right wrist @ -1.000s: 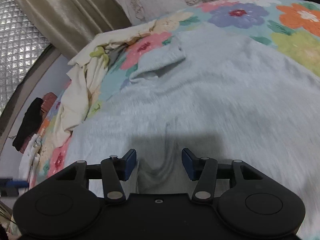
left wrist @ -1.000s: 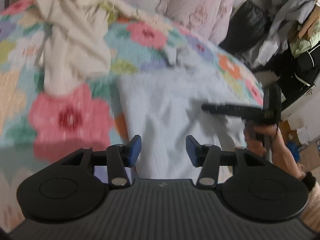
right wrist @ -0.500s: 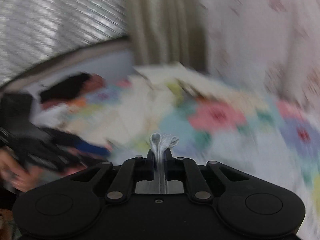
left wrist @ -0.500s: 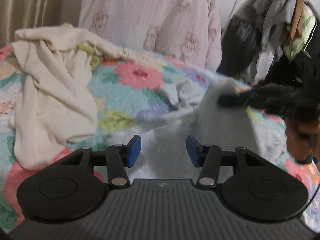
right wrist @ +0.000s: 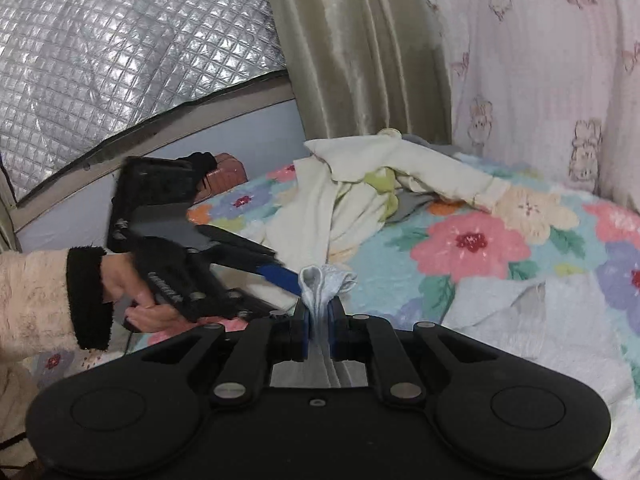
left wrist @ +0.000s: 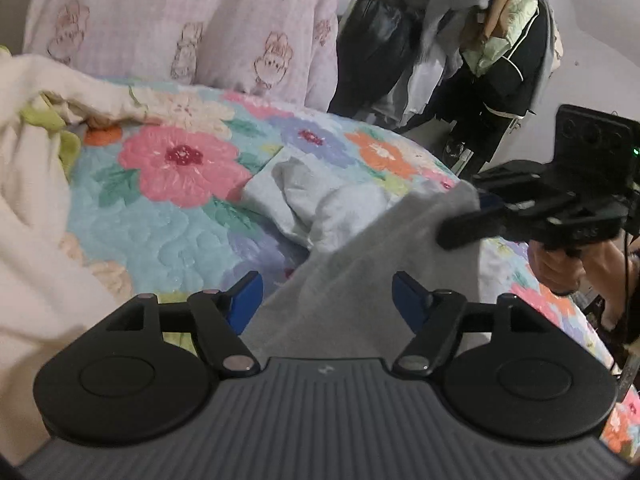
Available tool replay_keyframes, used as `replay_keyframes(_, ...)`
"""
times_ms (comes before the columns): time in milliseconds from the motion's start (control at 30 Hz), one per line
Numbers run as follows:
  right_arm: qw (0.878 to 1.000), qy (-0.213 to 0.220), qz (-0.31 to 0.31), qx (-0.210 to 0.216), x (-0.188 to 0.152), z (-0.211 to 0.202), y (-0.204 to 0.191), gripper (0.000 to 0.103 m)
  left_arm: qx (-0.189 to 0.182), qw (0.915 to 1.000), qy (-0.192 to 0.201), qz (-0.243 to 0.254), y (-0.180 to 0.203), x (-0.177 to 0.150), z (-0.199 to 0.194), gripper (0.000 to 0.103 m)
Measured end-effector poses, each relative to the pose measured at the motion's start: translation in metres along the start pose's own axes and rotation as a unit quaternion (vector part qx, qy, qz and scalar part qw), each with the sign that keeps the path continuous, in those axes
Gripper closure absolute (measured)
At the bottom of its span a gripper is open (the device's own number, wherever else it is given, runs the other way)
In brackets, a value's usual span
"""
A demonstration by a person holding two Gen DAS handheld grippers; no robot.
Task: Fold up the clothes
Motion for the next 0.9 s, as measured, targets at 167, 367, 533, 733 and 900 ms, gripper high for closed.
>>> replay_keyframes(167,0.999,-0.005,0.029,-0.038,-0.007,0.003,0.024,0.092,0.009,0.9976,-0.061,0.031,0.007,-0.009,0.032,0.065)
replay_keyframes(367,0.987,-0.058,0.062,-0.137,-0.035,0.026,0.034,0.085,0.035,0.9953,-0.079,0.045,0.017,-0.024,0.028,0.083)
replay_keyframes(533,0.951,-0.037,0.192,-0.241,-0.071,-0.008,0.027,0.066,0.036,0.9962,-0.079,-0.002,0.002,-0.029,0.014,0.031)
replay_keyframes(733,0.936,-0.004,0.330,-0.123,-0.154,-0.064,-0.006,0.063,0.034,0.9965,-0.071,-0.026,-0.002,-0.040,0.015,0.064)
replay_keyframes(900,0.954,-0.040,0.268,-0.131,-0.178,-0.051,-0.037,0.067,0.055,0.9960,-0.048,-0.051,0.007,-0.046,0.000,0.093)
Point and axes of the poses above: each gripper's, at about its wrist camera, not at the fingertips, and z roughly the way its jaws point, y to its right, x to its top, the point moved 1 cm from there along z, roughly the way its jaws point, and after that the axes turned 5 degrees about -y, right-handed, at the moved point
